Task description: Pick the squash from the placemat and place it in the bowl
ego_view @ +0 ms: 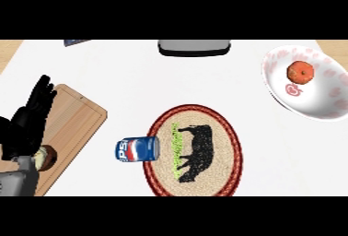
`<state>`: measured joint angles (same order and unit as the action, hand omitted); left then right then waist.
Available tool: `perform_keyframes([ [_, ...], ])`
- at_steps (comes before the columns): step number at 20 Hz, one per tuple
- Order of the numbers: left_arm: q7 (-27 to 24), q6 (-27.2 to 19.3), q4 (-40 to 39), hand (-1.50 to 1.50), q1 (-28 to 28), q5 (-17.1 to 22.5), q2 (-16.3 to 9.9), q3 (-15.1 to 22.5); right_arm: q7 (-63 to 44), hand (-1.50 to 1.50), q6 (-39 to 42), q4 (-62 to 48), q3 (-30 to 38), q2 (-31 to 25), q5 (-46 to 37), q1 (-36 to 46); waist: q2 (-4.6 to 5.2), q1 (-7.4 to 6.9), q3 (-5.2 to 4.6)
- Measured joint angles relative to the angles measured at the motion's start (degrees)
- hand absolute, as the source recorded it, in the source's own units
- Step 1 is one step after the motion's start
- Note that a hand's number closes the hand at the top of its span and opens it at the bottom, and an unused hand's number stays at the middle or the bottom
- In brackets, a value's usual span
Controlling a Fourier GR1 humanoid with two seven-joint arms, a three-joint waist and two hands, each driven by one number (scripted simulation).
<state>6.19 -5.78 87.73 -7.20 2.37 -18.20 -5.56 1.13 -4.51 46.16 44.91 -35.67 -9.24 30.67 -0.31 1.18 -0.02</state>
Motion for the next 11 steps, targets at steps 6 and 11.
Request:
perform_keyframes([
  [6, 0.61, -0.19, 0.38, 0.0, -0.12, -0.66, 0.42, -0.24, 0.13, -1.5, 10.7, 7.71, 5.74, -0.68, 9.5, -11.98, -0.03, 0.13, -0.01],
  [11, 1.41, 1.0, 2.45, 0.0, 1.08, -0.53, 0.45, -0.44, 0.54, -1.5, 17.22, 13.25, 9.51, -0.09, 16.58, -19.19, 0.07, -0.39, -0.01],
])
